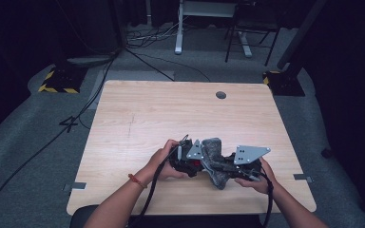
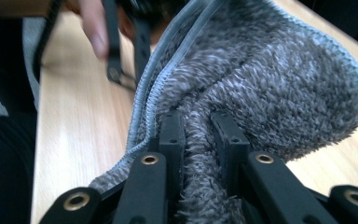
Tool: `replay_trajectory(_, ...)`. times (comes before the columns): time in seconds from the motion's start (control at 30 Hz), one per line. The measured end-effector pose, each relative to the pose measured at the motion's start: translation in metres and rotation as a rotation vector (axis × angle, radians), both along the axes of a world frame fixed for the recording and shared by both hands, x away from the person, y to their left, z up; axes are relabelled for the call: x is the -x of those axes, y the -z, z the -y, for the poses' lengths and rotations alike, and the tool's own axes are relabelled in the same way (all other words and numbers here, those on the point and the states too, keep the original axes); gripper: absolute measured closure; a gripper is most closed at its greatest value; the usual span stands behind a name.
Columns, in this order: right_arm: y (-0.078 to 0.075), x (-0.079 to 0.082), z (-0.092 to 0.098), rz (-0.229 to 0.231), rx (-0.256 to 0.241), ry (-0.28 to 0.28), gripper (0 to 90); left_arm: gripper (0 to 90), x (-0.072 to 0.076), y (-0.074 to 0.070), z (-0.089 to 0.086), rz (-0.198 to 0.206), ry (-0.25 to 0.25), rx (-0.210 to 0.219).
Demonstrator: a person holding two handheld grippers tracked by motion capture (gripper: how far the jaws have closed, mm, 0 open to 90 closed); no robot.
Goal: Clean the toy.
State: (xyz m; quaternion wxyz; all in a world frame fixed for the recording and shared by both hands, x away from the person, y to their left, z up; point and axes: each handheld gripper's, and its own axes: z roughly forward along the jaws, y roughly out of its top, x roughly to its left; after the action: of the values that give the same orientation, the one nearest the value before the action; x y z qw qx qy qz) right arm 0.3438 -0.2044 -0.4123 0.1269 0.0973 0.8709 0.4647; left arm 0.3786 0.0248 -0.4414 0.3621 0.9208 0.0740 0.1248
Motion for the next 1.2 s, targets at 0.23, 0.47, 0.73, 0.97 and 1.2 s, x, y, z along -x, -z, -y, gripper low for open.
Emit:
replay_trajectory(0.23, -0.003, -0.004, 0.005, 0.045, -0.034, 0.07, 75.8, 33.4, 0.008, 0.004, 0.014, -0.019, 0.047, 0.001)
replay_trajectory(0.47, 0.02, -0.029, 0.018, -0.046, 0.05, 0.141, 75.9, 33.4, 0.011, -0.003, 0.009, -0.011, 0.059, 0.039)
replay_trajectory(0.73, 0.022, -0.029, 0.016, -0.084, 0.03, 0.112, 75.9, 33.3, 0.008, -0.004, 0.002, -0.005, 0.038, 0.075)
replay_trajectory(0.97, 0.012, -0.022, 0.019, -0.077, -0.04, 0.097, 76.0, 33.0, 0.009, -0.002, 0.003, -0.007, 0.043, 0.061)
replay_trajectory(1.2, 0.008, -0.016, 0.016, -0.063, -0.062, 0.076, 76.0, 32.7, 0.01, 0.001, 0.005, -0.004, 0.049, 0.035)
